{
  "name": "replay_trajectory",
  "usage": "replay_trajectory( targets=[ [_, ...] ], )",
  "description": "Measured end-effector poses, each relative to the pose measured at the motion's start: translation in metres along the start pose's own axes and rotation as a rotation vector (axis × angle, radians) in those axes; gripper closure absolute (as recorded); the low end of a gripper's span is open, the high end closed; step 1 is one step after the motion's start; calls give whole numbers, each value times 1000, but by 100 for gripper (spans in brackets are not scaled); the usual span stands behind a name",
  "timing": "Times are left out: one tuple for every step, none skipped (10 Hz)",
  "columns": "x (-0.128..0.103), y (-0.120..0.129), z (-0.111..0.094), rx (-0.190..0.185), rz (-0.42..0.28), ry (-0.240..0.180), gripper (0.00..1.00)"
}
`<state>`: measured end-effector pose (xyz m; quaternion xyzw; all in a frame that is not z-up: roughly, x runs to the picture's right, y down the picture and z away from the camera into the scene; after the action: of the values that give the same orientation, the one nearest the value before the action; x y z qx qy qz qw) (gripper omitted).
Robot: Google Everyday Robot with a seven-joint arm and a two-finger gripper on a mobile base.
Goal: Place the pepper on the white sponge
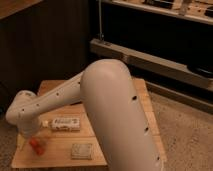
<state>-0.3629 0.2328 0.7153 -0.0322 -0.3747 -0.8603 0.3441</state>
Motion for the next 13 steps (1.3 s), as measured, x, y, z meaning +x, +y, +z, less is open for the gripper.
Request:
replay_trajectory(
  targets=[
    [3,-1,1,3,-4,-6,20],
    [7,-3,4,7,-10,-14,20],
    [11,-5,6,13,-15,-20,20],
    [13,-5,7,14,-17,-25,20],
    [13,-6,8,16,-19,-31,20],
    [14,-6,13,22,-19,-39,20],
    [14,-6,19,34,-19,-43,20],
    [15,-6,22,45,-14,-48,20],
    [17,-7,23,56,-9,-56,20],
    [19,-11,25,72,-7,-65,20],
    [19,-11,25,79,-4,-71,20],
    [20,-14,28,93,0,-77,20],
    [20,-16,30,101,2,-78,20]
  ],
)
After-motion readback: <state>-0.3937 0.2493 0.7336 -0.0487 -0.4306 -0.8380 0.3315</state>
